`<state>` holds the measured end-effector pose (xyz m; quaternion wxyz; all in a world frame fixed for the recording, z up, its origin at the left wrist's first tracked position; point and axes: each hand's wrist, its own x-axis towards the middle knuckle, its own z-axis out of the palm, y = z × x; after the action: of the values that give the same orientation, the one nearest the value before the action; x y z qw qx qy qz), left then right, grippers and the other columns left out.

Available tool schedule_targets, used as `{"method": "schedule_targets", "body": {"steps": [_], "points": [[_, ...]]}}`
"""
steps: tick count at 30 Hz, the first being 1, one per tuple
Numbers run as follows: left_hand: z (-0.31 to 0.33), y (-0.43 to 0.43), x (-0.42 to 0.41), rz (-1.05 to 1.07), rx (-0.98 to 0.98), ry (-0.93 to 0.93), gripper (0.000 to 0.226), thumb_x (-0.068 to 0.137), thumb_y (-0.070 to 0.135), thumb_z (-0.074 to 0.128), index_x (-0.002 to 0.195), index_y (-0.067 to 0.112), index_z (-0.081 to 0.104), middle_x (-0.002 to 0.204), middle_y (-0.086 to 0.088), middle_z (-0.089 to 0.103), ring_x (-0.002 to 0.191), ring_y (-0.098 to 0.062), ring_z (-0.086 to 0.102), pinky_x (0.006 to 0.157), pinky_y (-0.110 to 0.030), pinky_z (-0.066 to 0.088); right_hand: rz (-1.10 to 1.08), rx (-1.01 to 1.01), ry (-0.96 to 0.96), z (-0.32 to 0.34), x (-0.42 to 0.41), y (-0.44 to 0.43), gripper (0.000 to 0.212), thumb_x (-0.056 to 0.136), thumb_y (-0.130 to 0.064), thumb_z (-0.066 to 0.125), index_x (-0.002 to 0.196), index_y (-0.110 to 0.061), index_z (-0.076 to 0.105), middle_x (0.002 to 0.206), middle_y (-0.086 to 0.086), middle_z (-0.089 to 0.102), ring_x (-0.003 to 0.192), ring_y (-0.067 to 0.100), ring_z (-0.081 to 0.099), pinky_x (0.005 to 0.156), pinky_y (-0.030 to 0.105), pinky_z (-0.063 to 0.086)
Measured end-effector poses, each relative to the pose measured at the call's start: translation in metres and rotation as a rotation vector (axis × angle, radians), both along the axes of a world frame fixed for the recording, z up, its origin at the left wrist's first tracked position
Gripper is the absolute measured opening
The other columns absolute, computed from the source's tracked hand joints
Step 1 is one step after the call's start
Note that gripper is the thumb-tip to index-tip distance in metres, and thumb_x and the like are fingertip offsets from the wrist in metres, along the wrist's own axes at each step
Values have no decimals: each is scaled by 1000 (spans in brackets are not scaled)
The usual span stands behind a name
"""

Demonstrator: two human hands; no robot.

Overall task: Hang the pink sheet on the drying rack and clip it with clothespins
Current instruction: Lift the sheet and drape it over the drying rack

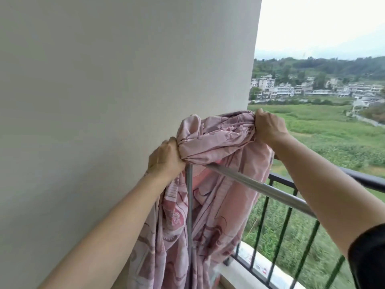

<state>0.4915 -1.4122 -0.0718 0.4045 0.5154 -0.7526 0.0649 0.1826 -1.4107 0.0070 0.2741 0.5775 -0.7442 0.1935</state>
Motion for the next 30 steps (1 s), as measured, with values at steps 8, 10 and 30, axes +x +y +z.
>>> {"method": "schedule_targets", "body": {"steps": [8,10,30], "points": [[-8,71,-53,-207,-190,103,23,73,27,60,88,18,44,81,-5,63,59,-32,59,51,-25,28,-49,-143,-10,3,-49,131,22,90,-13,58,104,-1,46,96,26,62,85,45,65,61,39,38],[-26,86,-52,-226,-167,107,29,74,23,60,99,15,49,92,-8,63,69,-35,63,52,-29,37,-39,-50,-28,-12,-47,159,21,88,-14,60,101,-2,48,95,26,64,85,44,65,62,39,42],[-43,384,-144,-59,-123,77,55,68,30,75,115,7,55,113,-16,53,104,-40,53,79,-54,49,-4,68,-120,-40,-130,437,22,79,-20,68,101,-19,68,98,10,66,84,33,66,62,32,43]]}}
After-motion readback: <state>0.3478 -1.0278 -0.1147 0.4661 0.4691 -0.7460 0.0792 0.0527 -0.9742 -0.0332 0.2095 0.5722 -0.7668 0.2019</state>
